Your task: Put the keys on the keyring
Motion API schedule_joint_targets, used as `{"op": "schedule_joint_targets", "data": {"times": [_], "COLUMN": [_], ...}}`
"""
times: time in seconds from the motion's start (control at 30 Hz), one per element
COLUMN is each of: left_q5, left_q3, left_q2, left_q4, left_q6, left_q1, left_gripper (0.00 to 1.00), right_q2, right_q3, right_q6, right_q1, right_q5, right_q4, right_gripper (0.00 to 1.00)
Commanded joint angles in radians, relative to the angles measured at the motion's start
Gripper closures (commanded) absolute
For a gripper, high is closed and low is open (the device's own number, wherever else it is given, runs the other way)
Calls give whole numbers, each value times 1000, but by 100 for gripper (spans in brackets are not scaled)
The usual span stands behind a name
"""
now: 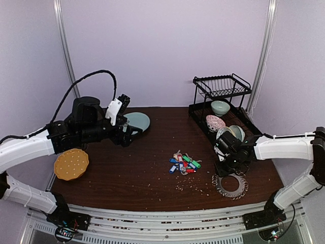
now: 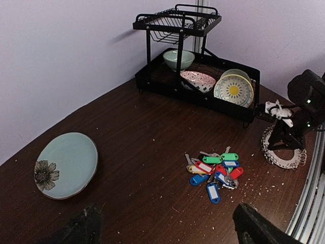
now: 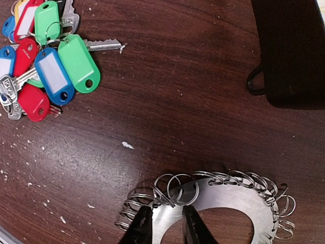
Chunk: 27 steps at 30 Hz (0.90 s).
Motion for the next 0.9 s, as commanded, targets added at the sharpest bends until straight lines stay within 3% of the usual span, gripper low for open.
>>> {"op": "schedule_joint_targets", "data": {"times": [0.0,0.7,0.87], "left_q5": [18,44,43], "left_q3": [25,1,0], "left_q2": [-14,-26,-33], "left_q4": [30,56,56], "left_q6": [63,92,94], "left_q1": [-3,-3,-4], "left_gripper": [8,7,7], "right_q2": [20,123,122], "right_q3": [15,82,87], "right_q6": [-33,-59,-61], "right_q1": [1,0,1], "right_q5": [-1,20,-8], "right_q4": [-27,-50,-41], "right_gripper": [77,87,100]}}
